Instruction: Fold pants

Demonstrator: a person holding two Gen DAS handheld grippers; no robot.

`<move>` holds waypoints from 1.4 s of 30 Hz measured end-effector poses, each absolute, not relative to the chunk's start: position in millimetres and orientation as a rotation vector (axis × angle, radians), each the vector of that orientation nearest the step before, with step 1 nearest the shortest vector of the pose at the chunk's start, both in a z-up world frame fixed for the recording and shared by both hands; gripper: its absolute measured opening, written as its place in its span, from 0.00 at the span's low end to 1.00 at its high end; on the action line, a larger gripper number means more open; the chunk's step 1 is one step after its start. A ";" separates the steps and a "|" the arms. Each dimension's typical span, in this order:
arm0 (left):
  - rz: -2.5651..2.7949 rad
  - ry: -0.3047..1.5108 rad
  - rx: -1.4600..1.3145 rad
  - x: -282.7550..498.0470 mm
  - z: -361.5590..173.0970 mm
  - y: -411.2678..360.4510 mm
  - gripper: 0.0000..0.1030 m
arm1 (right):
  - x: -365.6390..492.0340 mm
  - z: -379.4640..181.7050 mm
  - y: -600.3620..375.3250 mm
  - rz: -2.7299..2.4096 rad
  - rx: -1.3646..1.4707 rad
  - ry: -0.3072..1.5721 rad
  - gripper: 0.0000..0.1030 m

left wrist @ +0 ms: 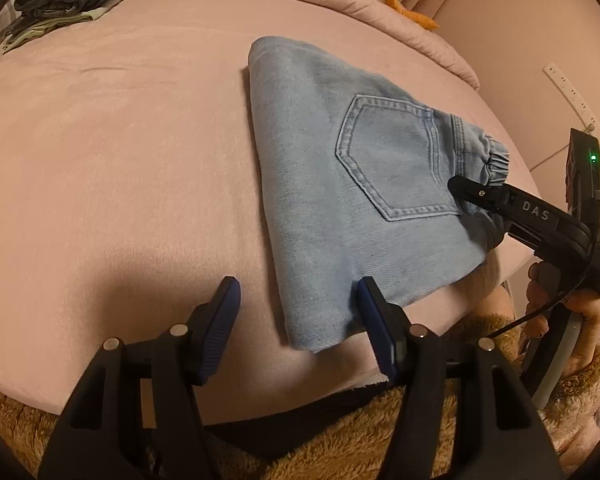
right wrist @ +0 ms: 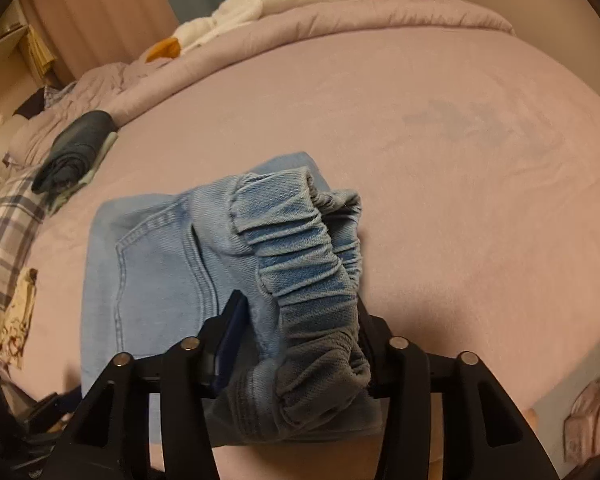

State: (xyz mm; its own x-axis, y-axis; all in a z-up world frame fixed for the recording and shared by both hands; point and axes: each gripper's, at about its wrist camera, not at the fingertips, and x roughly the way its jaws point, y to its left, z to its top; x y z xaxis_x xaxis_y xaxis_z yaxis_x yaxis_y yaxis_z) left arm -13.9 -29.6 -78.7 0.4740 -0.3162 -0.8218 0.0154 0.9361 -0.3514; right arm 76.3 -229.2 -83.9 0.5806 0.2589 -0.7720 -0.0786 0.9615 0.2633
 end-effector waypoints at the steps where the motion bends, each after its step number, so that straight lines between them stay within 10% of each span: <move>1: -0.205 1.071 -0.315 -12.5 -78.6 -30.1 0.60 | 76.3 -83.8 -229.2 0.205 0.208 0.937 0.47; 10: -0.206 1.113 -0.317 -12.4 -78.4 -26.2 0.60 | 78.7 -92.3 -228.3 0.186 0.198 0.980 0.64; 38: -0.269 1.151 -0.374 -6.5 -73.5 -16.8 0.63 | 87.0 -91.7 -219.0 0.158 0.187 1.056 0.74; 42: -0.258 1.108 -0.355 -0.2 -59.6 -15.3 0.78 | 84.5 -91.8 -219.6 0.160 0.187 1.043 0.75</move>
State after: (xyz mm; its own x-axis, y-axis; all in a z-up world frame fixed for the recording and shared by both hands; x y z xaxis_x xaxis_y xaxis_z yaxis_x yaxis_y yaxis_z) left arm -0.2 -15.3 -59.6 0.4257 -0.3756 -0.8233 0.0268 0.9146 -0.4034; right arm 84.5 -219.6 -91.8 0.4946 0.2196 -0.8409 -0.0428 0.9725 0.2288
